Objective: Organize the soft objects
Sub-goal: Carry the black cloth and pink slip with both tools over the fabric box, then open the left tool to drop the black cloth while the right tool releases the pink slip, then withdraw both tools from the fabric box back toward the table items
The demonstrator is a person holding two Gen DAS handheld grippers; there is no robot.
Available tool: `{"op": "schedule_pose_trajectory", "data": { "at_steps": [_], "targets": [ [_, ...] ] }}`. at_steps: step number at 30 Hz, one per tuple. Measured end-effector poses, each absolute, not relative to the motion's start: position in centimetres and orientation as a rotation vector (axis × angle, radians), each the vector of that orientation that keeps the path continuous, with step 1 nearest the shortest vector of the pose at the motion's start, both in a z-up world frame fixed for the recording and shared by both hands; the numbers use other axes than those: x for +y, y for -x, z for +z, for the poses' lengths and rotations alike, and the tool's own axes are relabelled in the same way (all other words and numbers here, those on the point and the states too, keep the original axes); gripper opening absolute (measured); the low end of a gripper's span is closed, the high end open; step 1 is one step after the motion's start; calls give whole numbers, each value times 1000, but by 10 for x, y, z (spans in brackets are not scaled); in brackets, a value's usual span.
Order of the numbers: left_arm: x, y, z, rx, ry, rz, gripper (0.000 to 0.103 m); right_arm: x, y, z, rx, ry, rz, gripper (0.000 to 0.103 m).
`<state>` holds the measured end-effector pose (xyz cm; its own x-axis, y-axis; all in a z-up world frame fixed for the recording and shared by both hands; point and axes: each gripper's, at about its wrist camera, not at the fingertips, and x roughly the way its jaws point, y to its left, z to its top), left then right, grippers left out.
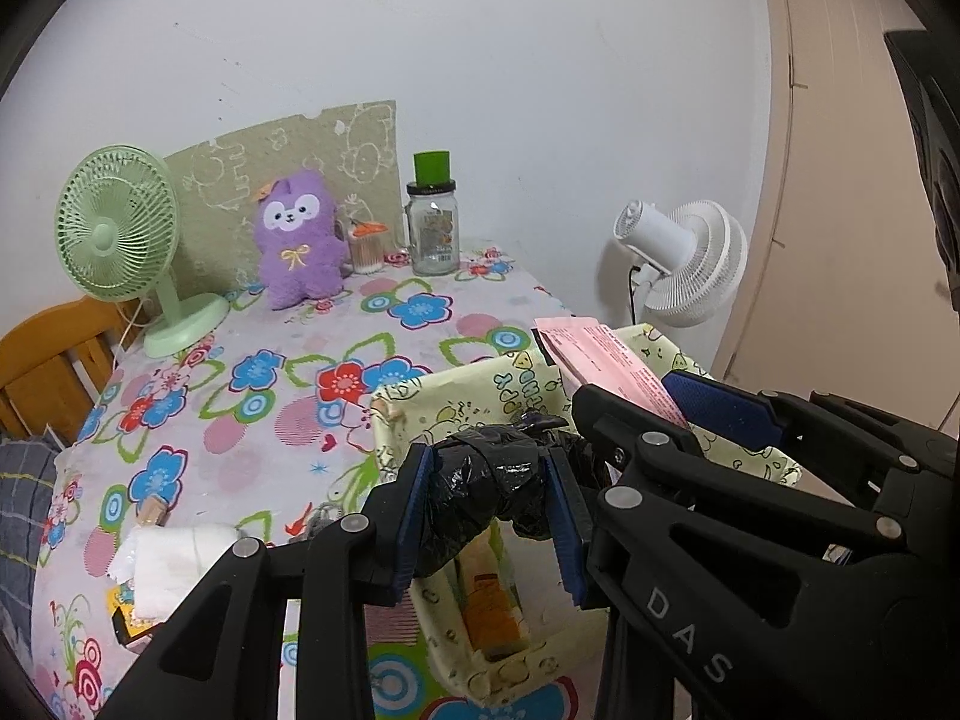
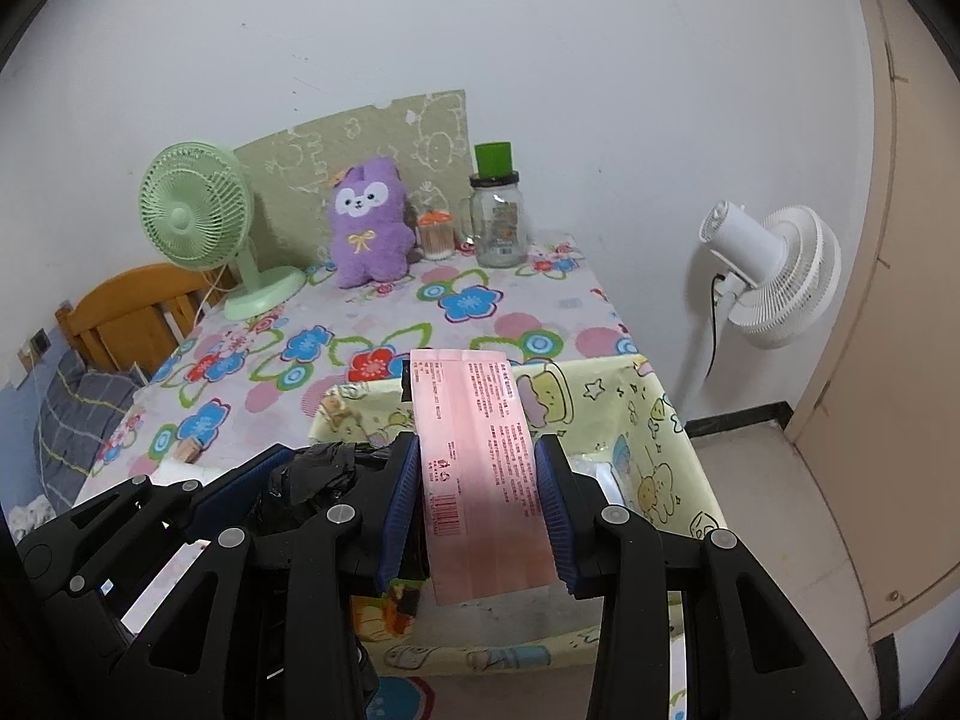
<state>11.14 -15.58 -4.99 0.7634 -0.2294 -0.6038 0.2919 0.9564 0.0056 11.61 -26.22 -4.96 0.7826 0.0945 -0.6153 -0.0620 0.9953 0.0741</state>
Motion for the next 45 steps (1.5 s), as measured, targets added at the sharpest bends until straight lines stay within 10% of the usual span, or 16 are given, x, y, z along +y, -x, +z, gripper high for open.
{"op": "schedule_pose_trajectory", "data": {
  "at_steps": [12,17,45],
  "targets": [
    [-175,-133,-59,671,-130,-327,44,-282,-135,-60,697,-87,39,43],
    [-175,-139,-65,701,-122,-307,81,-288,-137,-66,717,-94,29,48],
    [-144,-111,-51,660,-98,-254,96,-279,-111,-53,693,-110,-27,82]
  ]
}}
